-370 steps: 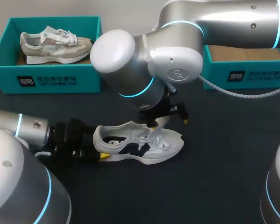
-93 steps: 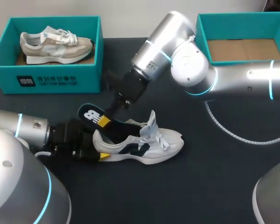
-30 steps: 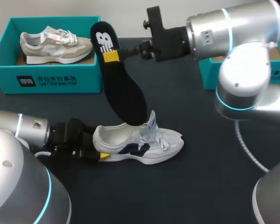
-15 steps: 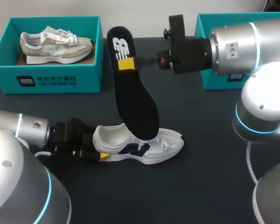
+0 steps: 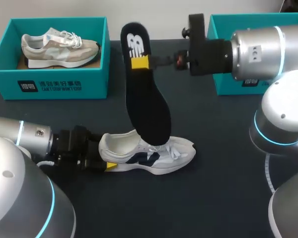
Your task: Take the shoe out of the shoebox, open the shoe tongue, remove and reinsert the insole, then place the shoe into the shoebox
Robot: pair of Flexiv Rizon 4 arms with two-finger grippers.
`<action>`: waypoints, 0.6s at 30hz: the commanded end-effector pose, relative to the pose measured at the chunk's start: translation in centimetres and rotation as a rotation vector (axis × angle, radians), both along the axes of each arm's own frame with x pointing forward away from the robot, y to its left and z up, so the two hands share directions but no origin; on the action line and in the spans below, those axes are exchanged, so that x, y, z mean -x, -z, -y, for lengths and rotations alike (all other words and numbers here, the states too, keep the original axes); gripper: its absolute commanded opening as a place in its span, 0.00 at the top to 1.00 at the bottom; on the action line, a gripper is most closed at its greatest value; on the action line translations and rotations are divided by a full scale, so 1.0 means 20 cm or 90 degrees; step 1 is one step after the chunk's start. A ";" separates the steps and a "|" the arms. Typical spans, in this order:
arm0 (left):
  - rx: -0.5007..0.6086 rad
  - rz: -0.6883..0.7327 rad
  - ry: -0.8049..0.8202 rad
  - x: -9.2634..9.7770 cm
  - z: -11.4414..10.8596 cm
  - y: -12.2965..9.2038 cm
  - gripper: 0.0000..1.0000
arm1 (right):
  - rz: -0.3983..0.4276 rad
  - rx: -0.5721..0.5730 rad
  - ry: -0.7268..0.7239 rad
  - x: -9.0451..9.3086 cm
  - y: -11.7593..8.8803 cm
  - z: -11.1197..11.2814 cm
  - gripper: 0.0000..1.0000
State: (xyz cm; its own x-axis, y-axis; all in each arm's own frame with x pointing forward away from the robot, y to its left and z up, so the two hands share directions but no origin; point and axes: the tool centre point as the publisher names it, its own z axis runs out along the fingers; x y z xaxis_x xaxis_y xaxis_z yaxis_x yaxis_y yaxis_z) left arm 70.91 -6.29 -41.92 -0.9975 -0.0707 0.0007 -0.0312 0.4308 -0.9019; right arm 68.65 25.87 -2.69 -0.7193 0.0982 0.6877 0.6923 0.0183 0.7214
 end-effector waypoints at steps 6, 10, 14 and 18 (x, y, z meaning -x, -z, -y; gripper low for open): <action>-0.001 0.000 0.000 0.00 0.00 0.02 1.00 | -0.045 0.034 -0.016 0.08 -0.18 0.14 1.00; -0.001 0.000 0.000 0.00 0.00 0.02 1.00 | -0.067 0.044 -0.012 0.14 -0.24 0.19 1.00; -0.001 0.000 0.000 0.00 0.00 0.02 1.00 | -0.076 0.026 0.003 0.20 -0.29 0.23 1.00; -0.001 0.000 0.000 0.00 0.00 0.02 1.00 | -0.073 -0.006 0.016 0.27 -0.32 0.25 1.00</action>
